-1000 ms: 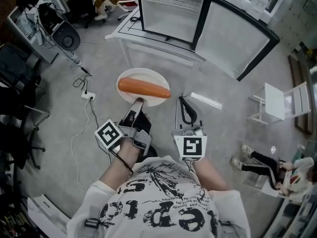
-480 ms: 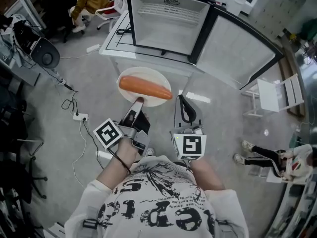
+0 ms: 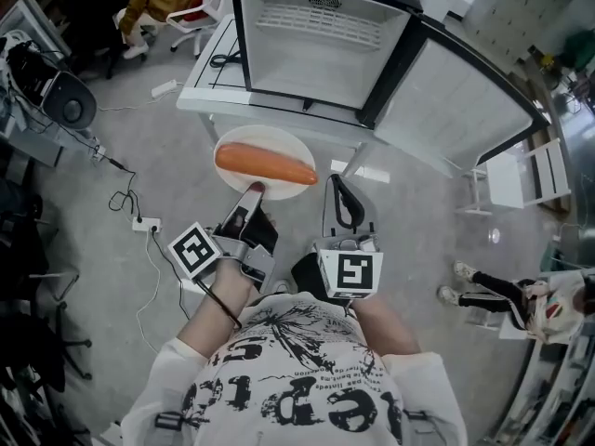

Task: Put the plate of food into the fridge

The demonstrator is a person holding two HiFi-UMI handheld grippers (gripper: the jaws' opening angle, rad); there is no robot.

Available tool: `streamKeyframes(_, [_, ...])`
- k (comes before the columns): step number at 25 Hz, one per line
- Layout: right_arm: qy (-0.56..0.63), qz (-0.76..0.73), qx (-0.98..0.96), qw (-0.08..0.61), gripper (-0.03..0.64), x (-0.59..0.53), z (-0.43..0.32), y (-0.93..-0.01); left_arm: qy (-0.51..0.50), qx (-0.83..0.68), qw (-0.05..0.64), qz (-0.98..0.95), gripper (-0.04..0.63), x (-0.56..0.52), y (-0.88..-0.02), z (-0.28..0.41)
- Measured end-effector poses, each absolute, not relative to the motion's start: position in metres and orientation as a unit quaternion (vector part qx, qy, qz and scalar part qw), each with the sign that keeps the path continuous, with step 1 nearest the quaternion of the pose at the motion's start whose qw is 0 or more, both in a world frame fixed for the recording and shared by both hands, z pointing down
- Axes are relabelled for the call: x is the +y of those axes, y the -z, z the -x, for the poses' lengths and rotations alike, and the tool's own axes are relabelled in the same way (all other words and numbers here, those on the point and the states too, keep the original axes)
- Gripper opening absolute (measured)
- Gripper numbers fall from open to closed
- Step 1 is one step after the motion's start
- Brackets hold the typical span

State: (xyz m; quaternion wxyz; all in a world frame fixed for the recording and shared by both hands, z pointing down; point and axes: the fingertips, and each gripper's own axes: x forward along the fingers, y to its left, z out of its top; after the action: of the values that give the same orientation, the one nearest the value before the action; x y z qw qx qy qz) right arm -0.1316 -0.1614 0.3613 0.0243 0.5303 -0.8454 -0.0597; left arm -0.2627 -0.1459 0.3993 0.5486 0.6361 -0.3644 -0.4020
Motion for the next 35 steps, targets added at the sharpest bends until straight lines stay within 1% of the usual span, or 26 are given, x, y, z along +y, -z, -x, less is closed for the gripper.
streamKeyframes(6, [0.040, -0.519, -0.854, 0.005, 0.000, -0.228, 0.121, -0.370, 0.402, -0.382, 0.541, -0.632, 0.023, -0.199, -0.406, 0.254])
streamKeyframes(13, [0.043, -0.503, -0.863, -0.009, 0.000, -0.317, 0.103, -0.359, 0.405, -0.405, 0.523, -0.632, 0.023, -0.277, -0.394, 0.240])
streamKeyframes(22, [0.024, -0.483, -0.875, -0.005, 0.000, -0.413, 0.080, -0.367, 0.408, -0.405, 0.525, -0.627, 0.023, -0.368, -0.395, 0.213])
streamKeyframes(28, [0.016, -0.492, -0.870, 0.008, 0.000, -0.420, 0.079, -0.375, 0.399, -0.395, 0.538, -0.629, 0.023, -0.383, -0.398, 0.211])
streamKeyframes(35, [0.008, -0.524, -0.851, 0.000, 0.000, -0.450, 0.079, -0.373, 0.377, -0.379, 0.550, -0.642, 0.023, -0.424, -0.402, 0.221])
